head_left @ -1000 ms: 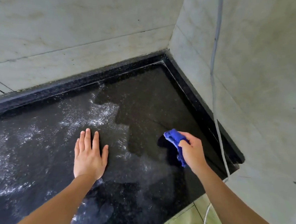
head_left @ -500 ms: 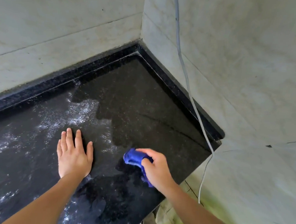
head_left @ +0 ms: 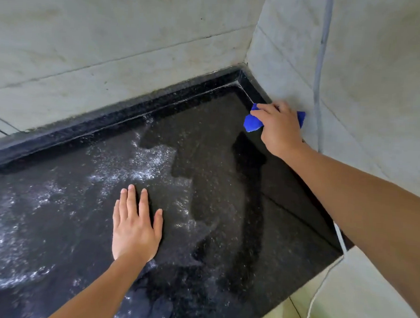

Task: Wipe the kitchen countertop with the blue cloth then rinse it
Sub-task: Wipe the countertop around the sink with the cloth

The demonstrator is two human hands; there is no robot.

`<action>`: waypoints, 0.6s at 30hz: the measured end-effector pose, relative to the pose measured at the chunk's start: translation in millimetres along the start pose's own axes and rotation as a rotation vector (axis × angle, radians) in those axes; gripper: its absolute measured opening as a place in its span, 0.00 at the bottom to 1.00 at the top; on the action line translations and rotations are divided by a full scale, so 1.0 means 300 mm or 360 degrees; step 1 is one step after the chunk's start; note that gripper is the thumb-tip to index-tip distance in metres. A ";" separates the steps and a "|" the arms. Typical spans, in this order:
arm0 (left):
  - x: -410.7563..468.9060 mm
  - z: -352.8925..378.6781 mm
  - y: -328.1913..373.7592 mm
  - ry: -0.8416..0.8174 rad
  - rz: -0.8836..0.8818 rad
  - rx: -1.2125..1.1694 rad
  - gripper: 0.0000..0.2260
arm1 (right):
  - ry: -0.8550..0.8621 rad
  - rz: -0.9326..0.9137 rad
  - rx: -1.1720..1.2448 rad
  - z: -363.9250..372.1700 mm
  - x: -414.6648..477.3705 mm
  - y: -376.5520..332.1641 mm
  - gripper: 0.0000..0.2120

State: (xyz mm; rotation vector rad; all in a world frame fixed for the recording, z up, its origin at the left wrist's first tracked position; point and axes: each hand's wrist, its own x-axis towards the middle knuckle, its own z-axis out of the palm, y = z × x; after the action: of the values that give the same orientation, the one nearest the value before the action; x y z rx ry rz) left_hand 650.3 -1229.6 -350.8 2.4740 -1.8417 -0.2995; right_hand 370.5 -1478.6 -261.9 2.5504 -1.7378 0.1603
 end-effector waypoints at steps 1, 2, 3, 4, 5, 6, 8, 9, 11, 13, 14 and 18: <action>0.002 0.001 -0.002 0.0008 0.0010 0.0018 0.31 | -0.0027 -0.0050 -0.0061 0.012 0.071 -0.010 0.25; 0.005 0.000 -0.003 0.0022 0.0020 0.0036 0.31 | -0.0057 -0.0096 -0.0133 0.023 0.141 -0.022 0.24; 0.006 -0.001 -0.004 0.0035 0.0030 0.0053 0.30 | -0.0080 -0.0145 -0.0213 0.036 0.208 -0.034 0.24; 0.006 -0.001 -0.004 0.0043 0.0039 0.0065 0.30 | -0.0095 -0.0192 -0.0300 0.047 0.270 -0.044 0.23; 0.006 -0.001 -0.004 0.0047 0.0043 0.0072 0.30 | -0.0110 -0.0230 -0.0394 0.060 0.330 -0.054 0.22; 0.007 0.000 -0.005 0.0052 0.0042 0.0075 0.30 | -0.0135 -0.0257 -0.0502 0.073 0.384 -0.060 0.21; 0.008 0.004 -0.007 0.0043 0.0040 0.0082 0.29 | -0.0222 -0.0276 -0.0770 0.095 0.454 -0.064 0.18; 0.007 0.005 -0.008 0.0032 0.0039 0.0084 0.29 | -0.0257 -0.0280 -0.0898 0.104 0.467 -0.057 0.18; 0.007 0.004 -0.011 0.0019 0.0042 0.0092 0.29 | -0.0283 -0.0306 -0.1107 0.119 0.454 -0.025 0.17; 0.007 0.000 -0.008 0.0011 0.0048 0.0089 0.29 | -0.0288 -0.0336 -0.1224 0.135 0.415 0.011 0.18; 0.005 -0.001 -0.005 0.0008 0.0047 0.0074 0.29 | -0.0289 -0.0335 -0.1234 0.141 0.400 0.022 0.19; 0.006 -0.003 -0.002 0.0013 0.0035 0.0033 0.30 | -0.0367 -0.0249 -0.1132 0.125 0.335 0.012 0.18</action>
State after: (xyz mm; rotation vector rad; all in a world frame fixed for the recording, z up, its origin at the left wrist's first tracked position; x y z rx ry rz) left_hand 651.5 -1231.2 -350.2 2.4628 -1.8766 -0.2704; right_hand 405.8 -1576.6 -287.7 2.1922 -1.3048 -0.6581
